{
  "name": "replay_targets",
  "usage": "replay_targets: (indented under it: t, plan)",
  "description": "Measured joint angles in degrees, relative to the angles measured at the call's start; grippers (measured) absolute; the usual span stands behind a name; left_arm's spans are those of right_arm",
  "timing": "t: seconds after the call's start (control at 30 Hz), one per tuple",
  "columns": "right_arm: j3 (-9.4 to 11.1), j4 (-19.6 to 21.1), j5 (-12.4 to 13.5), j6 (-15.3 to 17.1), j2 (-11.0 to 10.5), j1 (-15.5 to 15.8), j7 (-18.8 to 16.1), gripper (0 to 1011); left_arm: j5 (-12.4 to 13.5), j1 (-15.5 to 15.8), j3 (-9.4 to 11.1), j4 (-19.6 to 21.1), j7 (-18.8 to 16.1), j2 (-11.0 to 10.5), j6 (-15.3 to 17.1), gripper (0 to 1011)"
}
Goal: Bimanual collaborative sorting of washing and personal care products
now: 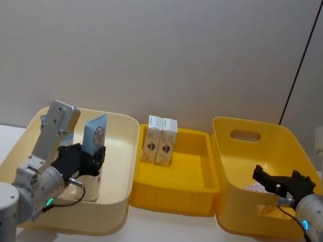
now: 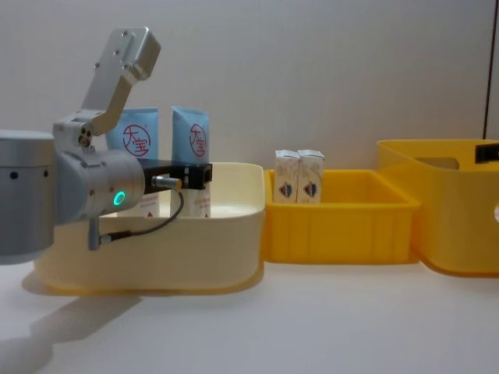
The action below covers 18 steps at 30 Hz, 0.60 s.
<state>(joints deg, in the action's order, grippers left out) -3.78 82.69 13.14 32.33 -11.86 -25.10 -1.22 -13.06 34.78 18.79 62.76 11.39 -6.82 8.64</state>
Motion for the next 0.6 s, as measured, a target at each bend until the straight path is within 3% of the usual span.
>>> replay_targets:
  t: [0.6]
  plan:
    - [0.0, 0.0, 0.0, 0.0, 0.0, 0.0, 0.0, 1001, 0.0, 0.1, 0.0, -0.1, 0.0, 0.0, 0.0, 292]
